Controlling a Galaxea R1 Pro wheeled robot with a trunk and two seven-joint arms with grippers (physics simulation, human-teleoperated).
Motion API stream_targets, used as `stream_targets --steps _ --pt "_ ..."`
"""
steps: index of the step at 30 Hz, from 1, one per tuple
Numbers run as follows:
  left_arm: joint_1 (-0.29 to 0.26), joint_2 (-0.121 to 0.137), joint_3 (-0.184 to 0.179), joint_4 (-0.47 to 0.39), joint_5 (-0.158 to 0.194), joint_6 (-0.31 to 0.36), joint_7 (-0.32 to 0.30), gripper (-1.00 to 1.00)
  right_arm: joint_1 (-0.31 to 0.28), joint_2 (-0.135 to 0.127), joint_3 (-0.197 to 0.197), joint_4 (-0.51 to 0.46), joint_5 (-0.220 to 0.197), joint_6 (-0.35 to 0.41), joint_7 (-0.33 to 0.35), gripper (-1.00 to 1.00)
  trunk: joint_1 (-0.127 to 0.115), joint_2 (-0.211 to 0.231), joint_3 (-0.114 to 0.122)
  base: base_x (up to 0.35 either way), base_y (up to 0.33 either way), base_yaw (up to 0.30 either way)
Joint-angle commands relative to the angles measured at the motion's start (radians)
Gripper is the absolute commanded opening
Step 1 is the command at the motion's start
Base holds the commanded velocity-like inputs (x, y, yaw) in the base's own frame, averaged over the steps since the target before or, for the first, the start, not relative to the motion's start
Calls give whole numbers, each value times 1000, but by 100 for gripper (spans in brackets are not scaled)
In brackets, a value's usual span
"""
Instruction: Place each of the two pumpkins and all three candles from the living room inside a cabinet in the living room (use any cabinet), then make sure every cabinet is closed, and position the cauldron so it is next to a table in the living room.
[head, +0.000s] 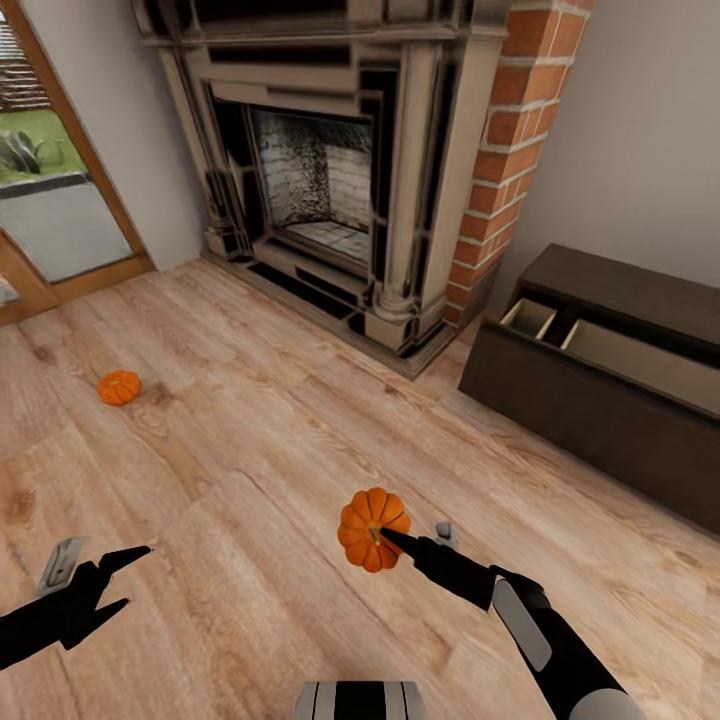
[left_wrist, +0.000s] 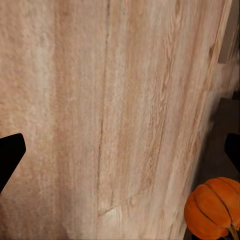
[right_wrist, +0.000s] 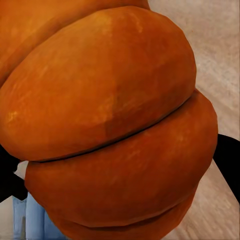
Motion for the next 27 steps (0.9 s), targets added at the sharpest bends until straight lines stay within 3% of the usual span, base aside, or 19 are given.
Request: stream_targets --steps 1,11,20,27 --pt "-1 0 1 -1 10 4 10 100 0 -1 2 0 -8 7 -2 -100 -1 0 4 0 0 230" --pt "0 1 9 0 10 4 10 100 0 0 3 -2 -5 7 -4 -100 -1 0 16 19 14 239" --pt "0 3 11 4 10 4 10 100 0 -3 3 -2 -5 2 -3 -100 -1 0 23 237 176 238" --pt "0 3 9 5 10 4 10 100 0 -1 3 -3 -4 2 -4 -100 -1 0 23 264 220 108"
